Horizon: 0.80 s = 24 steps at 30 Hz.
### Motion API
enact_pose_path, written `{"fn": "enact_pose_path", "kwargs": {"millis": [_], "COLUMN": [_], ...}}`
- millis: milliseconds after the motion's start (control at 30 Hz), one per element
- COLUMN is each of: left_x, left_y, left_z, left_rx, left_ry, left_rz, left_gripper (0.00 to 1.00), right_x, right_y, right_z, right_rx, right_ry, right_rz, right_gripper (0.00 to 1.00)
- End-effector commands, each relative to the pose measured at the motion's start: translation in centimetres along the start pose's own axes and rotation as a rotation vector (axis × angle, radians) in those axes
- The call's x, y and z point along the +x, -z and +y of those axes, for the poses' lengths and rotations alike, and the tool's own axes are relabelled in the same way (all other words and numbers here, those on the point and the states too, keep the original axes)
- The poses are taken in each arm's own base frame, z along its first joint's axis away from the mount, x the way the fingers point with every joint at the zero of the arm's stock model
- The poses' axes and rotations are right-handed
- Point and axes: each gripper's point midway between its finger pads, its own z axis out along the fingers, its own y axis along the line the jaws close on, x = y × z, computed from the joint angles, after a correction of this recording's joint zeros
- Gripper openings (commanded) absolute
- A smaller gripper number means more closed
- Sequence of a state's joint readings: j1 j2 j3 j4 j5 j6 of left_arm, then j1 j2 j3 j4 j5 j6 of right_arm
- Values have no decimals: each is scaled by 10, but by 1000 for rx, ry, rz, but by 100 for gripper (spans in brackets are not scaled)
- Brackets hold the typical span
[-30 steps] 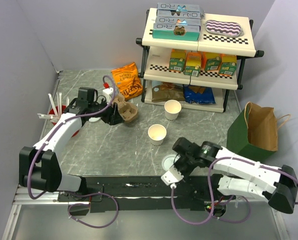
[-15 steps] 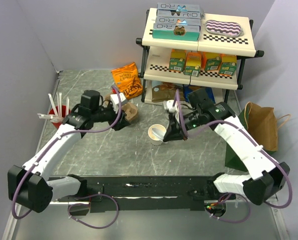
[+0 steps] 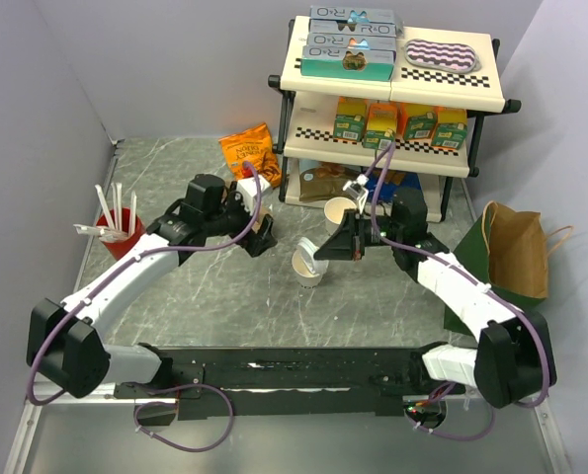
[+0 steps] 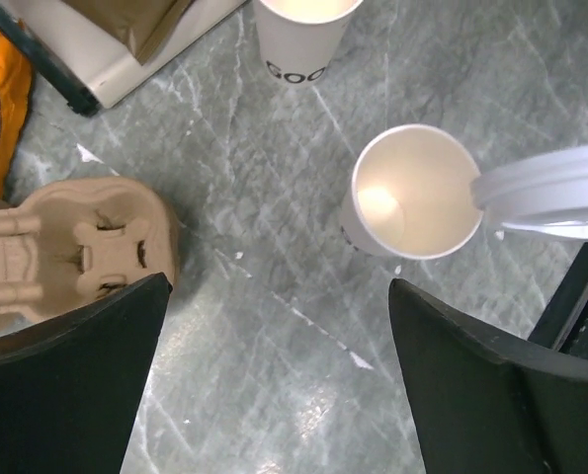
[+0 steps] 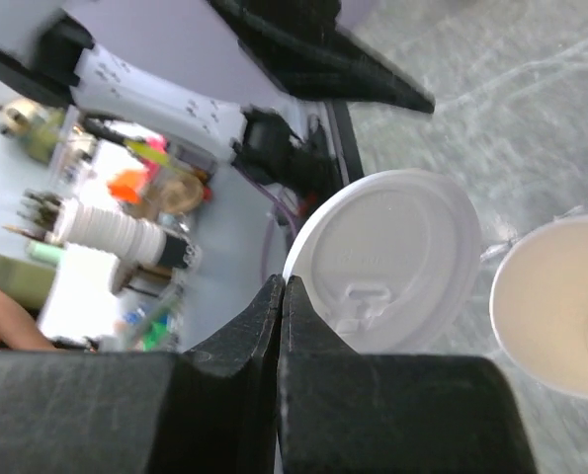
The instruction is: Pack the takeout coffee
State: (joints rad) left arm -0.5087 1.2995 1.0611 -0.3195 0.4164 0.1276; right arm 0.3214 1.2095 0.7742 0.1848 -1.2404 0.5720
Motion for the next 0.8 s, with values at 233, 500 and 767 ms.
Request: {"fn": "enact_pose_path", "kwargs": {"millis": [233, 500, 767], "left_x": [-28, -33, -35], "left_y": [-17, -35, -54], "left_z": [-30, -52, -54], "left_rx": [167, 261, 257], "left_ry": [73, 45, 23], "left_rz": [-80, -85, -97], "left_gripper": [99, 99, 99], "right_x": [-27, -24, -13], "right_y": [9, 13, 10], "right_z": [-27, -47, -67], "right_rx": [-66, -37, -3], "right_ry": [-163, -252, -352], "right_rz": [-114, -131, -107], "right_gripper": [0, 1, 2]}}
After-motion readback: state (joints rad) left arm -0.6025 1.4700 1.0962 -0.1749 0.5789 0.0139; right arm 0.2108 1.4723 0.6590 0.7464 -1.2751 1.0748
